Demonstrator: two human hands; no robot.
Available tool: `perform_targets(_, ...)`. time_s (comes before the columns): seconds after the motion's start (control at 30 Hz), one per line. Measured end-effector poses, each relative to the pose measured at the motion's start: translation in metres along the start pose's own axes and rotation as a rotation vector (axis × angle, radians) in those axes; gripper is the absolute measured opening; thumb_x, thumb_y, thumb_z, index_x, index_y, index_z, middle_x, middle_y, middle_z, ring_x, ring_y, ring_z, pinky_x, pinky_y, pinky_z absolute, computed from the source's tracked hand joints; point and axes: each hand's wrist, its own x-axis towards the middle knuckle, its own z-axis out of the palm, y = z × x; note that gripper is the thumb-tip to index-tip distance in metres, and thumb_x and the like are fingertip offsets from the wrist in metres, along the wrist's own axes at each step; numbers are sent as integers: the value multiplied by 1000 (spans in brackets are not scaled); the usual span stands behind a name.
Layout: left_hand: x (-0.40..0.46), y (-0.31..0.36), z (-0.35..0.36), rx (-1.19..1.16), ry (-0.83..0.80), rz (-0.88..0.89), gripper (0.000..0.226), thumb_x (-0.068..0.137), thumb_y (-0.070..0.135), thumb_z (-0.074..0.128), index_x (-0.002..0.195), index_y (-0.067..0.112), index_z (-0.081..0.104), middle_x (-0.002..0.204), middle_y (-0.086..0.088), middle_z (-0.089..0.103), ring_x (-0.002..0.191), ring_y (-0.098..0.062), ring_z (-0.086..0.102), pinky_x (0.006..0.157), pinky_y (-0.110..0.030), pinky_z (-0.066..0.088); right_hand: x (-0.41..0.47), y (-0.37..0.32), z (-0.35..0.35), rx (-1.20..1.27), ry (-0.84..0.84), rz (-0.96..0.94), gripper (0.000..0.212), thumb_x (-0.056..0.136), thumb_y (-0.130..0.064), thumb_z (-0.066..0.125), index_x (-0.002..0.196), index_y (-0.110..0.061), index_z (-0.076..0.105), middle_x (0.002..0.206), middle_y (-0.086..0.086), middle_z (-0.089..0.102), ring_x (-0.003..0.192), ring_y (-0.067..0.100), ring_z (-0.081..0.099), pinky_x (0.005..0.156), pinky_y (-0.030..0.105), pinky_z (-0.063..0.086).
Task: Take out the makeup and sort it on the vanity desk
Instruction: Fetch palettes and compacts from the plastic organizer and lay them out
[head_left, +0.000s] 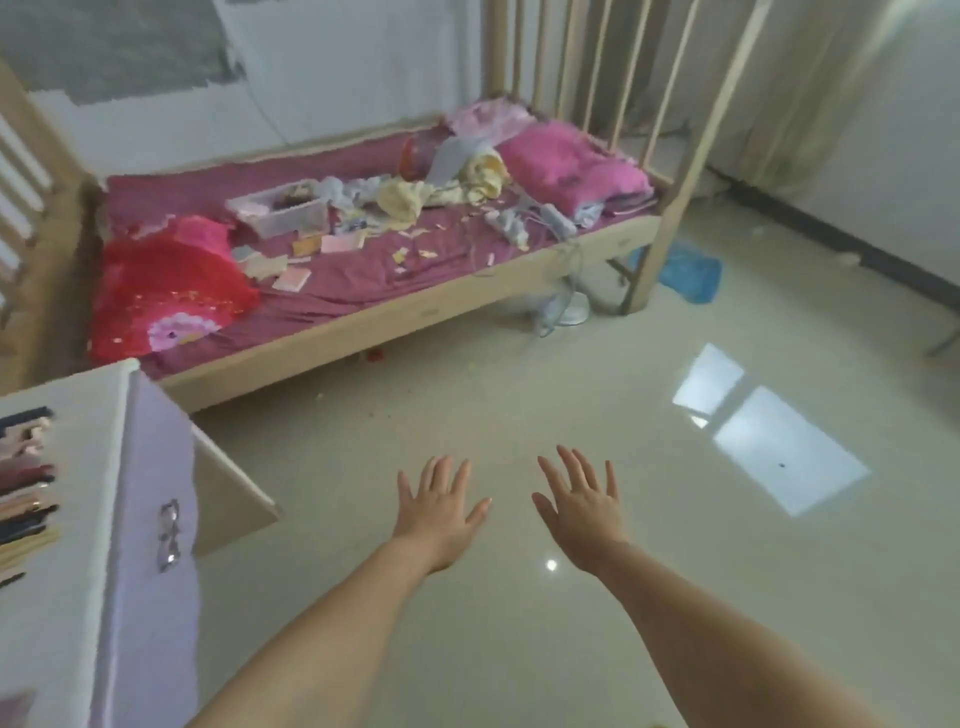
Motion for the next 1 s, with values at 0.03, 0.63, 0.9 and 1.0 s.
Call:
perform_targets(0.03,8,28,7,16,-17,42,68,95,58,17,150,21,3,158,-4,1,145,-20,-4,113,-56,-5,-12,28,2,20,-8,56,58,98,-52,12,151,-31,1,160,-3,-4,146,15,-8,115,49,-10)
perform_targets(0.63,126,560,70,118,-122,733,65,95,57,20,149,25,6,157,-1,7,143,-19,4,113,-54,-2,-204,502,-27,85,26,781,57,98,-51,13,150,-29,8,160,-1,6,146,16,4,115,49,-2)
perform_targets(0.9,254,697,68,159,-168,802,66,94,58,19,149,26,3,157,-2,6,144,-21,7,113,-54,0,-141,660,-52,87,68,893,56,99,-50,16,150,-29,12,159,0,10,145,16,9,115,49,0)
perform_targets(1.0,315,748,50,196,-179,834,66,94,58,20,149,26,3,158,-3,5,144,-21,7,113,-53,1,-105,719,-74,127,95,952,55,99,-49,17,150,-28,12,159,-1,11,145,15,10,115,49,2)
